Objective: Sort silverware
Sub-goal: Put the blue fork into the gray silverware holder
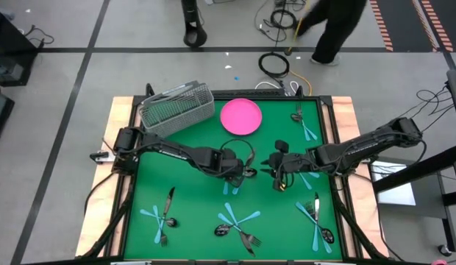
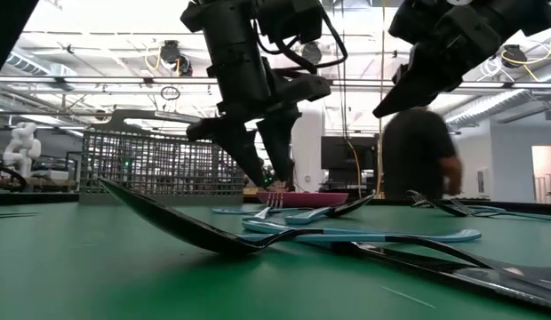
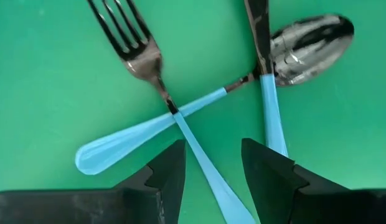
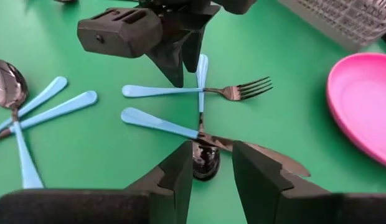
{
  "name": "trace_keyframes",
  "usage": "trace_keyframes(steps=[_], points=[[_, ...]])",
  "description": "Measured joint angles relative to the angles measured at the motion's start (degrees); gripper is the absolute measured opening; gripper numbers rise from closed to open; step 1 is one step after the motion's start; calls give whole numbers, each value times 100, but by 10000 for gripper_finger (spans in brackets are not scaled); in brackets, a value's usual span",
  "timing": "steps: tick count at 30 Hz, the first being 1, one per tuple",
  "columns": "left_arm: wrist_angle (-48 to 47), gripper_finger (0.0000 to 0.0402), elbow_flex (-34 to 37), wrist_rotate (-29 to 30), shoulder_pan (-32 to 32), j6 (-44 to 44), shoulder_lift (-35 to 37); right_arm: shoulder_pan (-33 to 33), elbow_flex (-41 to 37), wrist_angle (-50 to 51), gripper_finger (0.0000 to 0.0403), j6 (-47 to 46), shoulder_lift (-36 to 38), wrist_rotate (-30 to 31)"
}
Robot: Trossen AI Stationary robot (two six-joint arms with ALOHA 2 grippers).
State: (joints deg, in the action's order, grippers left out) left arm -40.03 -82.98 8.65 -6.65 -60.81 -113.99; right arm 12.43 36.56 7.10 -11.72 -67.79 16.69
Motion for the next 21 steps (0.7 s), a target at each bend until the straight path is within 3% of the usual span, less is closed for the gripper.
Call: trace_keyframes(steps=[7,21], points=[[-7,157,0,289,-101,-342,-2,-123,0,-409,102,526,0,-2],[42,156,4,238,-165,-491,-443,-156,0,-542,102,686,0,-4]])
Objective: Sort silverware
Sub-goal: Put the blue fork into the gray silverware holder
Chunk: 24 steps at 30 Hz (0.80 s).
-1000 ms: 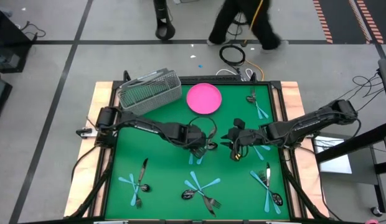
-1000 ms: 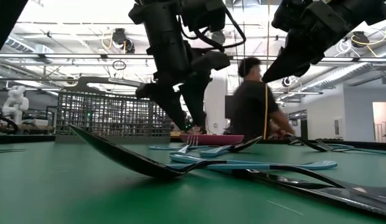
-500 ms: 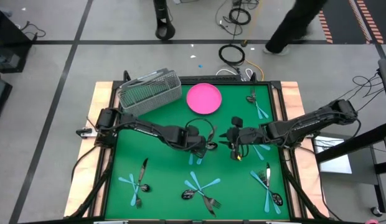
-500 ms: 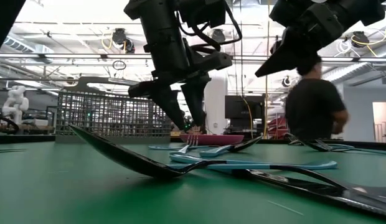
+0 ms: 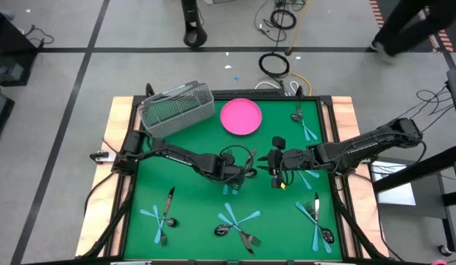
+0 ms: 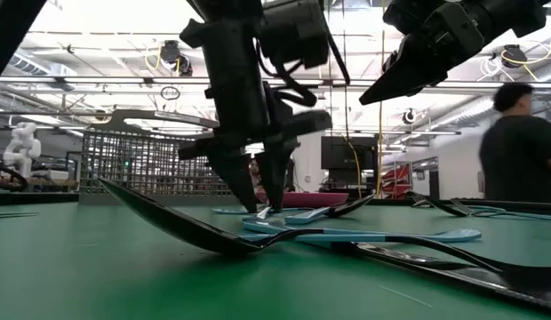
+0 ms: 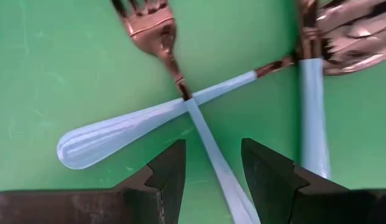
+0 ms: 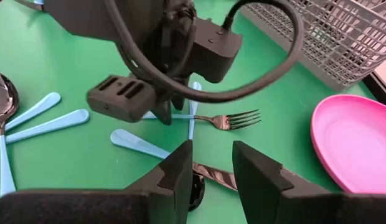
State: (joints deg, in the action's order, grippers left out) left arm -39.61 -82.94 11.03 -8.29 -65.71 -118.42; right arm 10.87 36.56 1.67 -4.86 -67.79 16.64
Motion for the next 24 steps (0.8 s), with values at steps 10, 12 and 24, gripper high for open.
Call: trace_keyframes(steps=[10,12,24], points=[[16,156,-2,217,2,-1,8,0,0,2,102,2,0,0],[17,156,-2,264,2,-2,8,0,0,2,102,3,0,0],[24,156,-2,378,4,0,-91,0,0,2,102,13,0,0]])
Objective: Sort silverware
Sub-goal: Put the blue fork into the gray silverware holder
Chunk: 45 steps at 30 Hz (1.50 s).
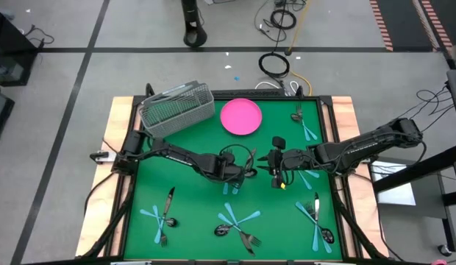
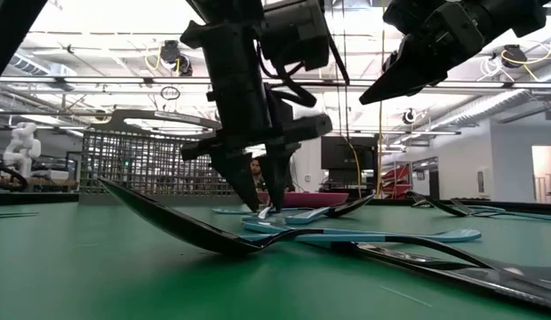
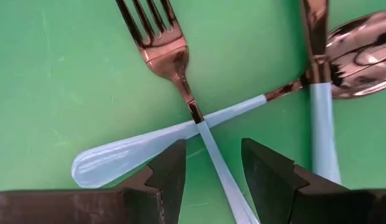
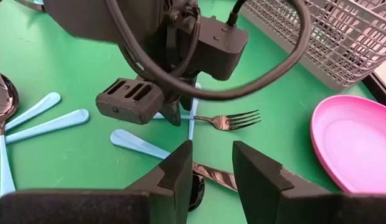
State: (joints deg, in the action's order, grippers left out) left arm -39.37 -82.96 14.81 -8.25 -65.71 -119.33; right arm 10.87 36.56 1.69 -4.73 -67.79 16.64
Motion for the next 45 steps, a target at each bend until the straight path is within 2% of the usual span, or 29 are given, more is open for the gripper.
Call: trace_keyframes(steps=[11,21,28,41,45], points=[[33,152,-2,-31,-2,71,-39,0,0,-9,102,-4,0,0],[24,70,-2,-82,-2,171,-41,0,0,-15,102,-7,0,0],[32,36,-2,-81,-2,210,-43,0,0,-17,102,-7,0,0],[53,20,-2,8,44,473,1,-1,0,-17,102,-11,0,1],[-17,20,0,45,77,599,232,-1,0,-19,102,-11,0,1]])
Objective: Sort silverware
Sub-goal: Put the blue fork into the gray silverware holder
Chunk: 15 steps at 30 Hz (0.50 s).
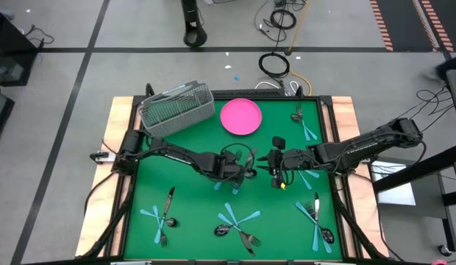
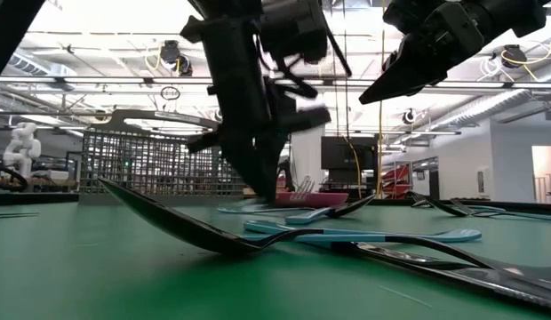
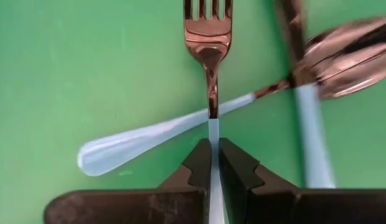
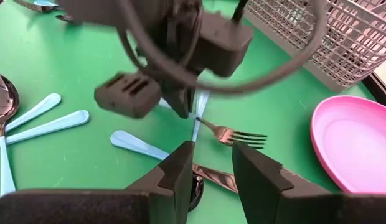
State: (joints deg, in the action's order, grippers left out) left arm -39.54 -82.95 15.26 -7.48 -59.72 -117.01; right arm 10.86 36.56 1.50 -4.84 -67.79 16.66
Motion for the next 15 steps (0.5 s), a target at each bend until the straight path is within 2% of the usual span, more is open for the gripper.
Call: trace_keyframes(steps=[7,15], points=[[-62,20,0,203,50,220,534,-1,-2,-4,102,0,0,1],[-327,20,0,1378,50,578,1394,-1,-2,-2,102,-2,0,1]])
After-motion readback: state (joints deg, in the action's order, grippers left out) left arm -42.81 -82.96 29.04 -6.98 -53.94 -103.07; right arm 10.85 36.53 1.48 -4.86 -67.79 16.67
